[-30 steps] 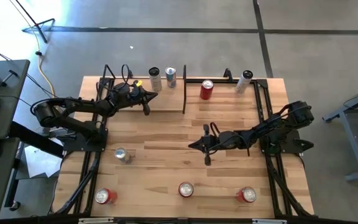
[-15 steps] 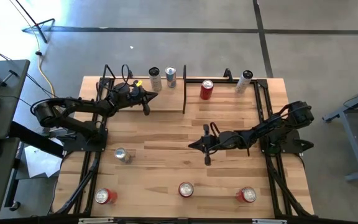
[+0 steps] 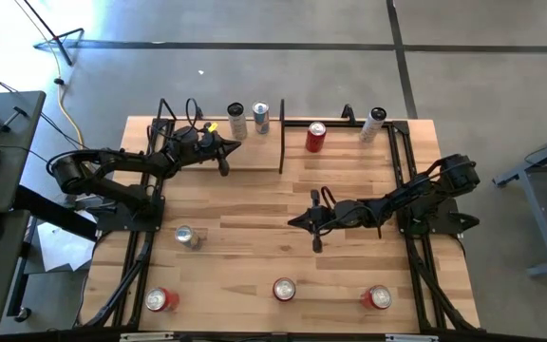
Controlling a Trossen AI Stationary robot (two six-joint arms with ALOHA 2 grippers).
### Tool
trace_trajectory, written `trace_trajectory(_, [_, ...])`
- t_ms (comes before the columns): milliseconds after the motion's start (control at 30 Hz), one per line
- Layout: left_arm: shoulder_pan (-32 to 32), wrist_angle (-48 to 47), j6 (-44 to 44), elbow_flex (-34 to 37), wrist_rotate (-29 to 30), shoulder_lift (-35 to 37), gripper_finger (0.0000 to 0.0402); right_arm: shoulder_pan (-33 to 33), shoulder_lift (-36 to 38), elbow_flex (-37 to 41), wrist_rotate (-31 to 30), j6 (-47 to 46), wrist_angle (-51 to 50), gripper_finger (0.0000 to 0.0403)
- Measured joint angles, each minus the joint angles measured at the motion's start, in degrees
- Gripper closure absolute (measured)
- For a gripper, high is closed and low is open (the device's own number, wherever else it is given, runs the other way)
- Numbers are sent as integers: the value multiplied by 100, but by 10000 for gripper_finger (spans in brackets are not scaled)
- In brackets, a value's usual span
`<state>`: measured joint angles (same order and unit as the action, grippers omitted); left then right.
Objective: Place canned beverage on shelf
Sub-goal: Put the bottom white-yellow soda can on the shelf
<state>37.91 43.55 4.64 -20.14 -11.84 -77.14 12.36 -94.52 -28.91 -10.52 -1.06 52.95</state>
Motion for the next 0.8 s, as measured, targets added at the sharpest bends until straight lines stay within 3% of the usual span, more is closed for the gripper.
trace_trajectory(300, [1,11,155,0,95,0,401,0,0,0,0,0,0,403])
trace_trajectory(800, [105,2,-72,0,1325,0,401,0,0,0,0,0,0,403])
